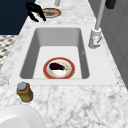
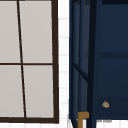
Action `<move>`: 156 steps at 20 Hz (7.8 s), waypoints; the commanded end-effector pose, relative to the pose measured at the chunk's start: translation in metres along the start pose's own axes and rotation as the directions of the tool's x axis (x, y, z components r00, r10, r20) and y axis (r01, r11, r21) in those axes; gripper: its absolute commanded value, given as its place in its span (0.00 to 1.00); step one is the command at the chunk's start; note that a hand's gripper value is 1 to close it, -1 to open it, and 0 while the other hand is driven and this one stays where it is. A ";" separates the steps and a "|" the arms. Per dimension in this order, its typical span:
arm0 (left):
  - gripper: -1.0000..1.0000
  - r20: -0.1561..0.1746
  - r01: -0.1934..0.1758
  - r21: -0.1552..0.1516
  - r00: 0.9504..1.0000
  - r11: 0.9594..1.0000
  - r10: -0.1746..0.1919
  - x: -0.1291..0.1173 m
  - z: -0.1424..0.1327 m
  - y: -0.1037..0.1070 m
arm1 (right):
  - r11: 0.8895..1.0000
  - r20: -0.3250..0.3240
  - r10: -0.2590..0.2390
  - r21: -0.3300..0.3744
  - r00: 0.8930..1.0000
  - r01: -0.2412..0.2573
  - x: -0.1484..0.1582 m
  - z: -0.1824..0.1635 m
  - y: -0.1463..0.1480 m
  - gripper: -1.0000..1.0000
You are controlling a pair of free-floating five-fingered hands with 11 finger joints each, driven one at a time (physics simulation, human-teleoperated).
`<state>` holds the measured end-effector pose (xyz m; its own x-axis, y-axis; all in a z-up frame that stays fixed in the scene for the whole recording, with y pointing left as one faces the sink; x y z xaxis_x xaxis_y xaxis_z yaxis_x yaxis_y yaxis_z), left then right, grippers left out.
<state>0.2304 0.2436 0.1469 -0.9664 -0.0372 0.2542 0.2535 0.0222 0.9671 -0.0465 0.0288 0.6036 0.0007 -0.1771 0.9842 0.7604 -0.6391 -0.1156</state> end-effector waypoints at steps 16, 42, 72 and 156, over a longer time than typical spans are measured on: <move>0.50 0.000 0.000 0.000 1.000 1.000 0.000 0.000 0.000 0.000 | 0.997 0.034 -0.066 -0.030 0.997 0.067 -0.009 0.036 -0.035 0.00; 0.50 0.000 0.000 0.000 1.000 1.000 0.000 0.000 0.000 0.000 | 0.998 0.590 -0.031 -0.026 0.807 0.058 -0.071 0.111 -0.102 0.00; 0.50 0.000 0.000 0.000 1.000 1.000 0.000 0.000 0.000 0.000 | 1.000 0.898 -0.003 0.009 0.439 -0.012 -0.078 0.132 -0.070 0.00; 0.50 0.000 0.000 0.000 1.000 1.000 0.000 0.000 0.000 0.000 | 0.586 0.931 -0.145 -0.193 -0.336 -0.787 -0.181 0.065 -0.089 0.00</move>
<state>0.2304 0.2436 0.1469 -0.9664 -0.0372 0.2542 0.2535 0.0222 0.9671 -0.0761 0.1721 0.4630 0.5458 0.8048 -0.2332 0.3049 -0.4500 -0.8394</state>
